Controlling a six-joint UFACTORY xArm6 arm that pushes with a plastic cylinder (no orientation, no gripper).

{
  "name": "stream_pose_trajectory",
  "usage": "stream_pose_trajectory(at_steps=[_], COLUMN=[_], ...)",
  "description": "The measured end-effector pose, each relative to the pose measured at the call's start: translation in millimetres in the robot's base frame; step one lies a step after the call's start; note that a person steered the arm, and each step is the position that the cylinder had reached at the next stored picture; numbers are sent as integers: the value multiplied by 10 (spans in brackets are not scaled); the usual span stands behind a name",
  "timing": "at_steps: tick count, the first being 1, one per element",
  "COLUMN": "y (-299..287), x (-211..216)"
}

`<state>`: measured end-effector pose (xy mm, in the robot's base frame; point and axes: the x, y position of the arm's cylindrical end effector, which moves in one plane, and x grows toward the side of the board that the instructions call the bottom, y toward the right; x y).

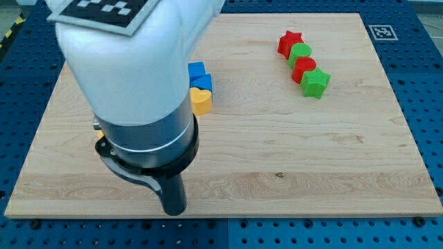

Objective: Push yellow hexagon to the bottom of yellow heart

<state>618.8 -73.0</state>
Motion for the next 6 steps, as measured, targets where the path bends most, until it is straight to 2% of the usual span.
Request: stream_pose_trajectory(at_steps=[3, 6], y=[-735, -882], x=[-159, -181])
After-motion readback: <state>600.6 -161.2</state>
